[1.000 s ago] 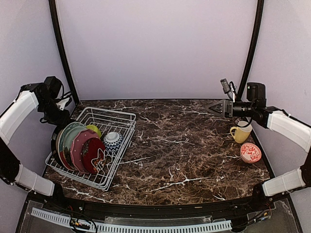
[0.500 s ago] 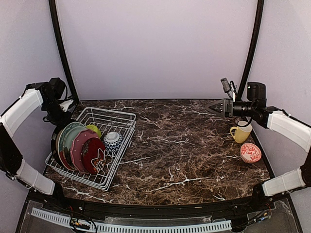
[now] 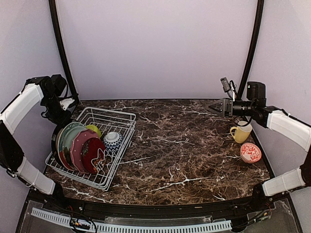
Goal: Unload the mixed dishes from the dish rack
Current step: Grab the plate from the dish rack.
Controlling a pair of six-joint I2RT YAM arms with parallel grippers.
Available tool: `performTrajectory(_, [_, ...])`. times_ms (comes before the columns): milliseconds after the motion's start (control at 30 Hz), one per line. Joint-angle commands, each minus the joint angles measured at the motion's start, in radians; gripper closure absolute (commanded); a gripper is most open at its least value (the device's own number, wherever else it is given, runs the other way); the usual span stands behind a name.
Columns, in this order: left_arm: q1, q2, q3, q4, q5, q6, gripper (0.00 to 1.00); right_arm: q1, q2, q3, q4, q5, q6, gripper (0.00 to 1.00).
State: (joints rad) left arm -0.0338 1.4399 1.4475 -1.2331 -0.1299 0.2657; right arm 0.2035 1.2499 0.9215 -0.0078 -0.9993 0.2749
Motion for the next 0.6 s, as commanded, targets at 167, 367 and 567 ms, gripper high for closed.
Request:
performTrajectory(167, [0.011,-0.035,0.152,-0.075,-0.027,-0.125,0.99,0.002,0.026,0.05,-0.018,-0.006,0.012,0.01])
performTrajectory(367, [0.011,-0.042,0.203,-0.113,-0.092,-0.164,0.99,0.002,0.038,0.065,-0.034,0.003,0.015,0.01])
performTrajectory(567, [0.011,-0.084,0.242,-0.121,-0.153,-0.207,0.99,0.002,0.058,0.098,-0.058,0.007,0.022,0.01])
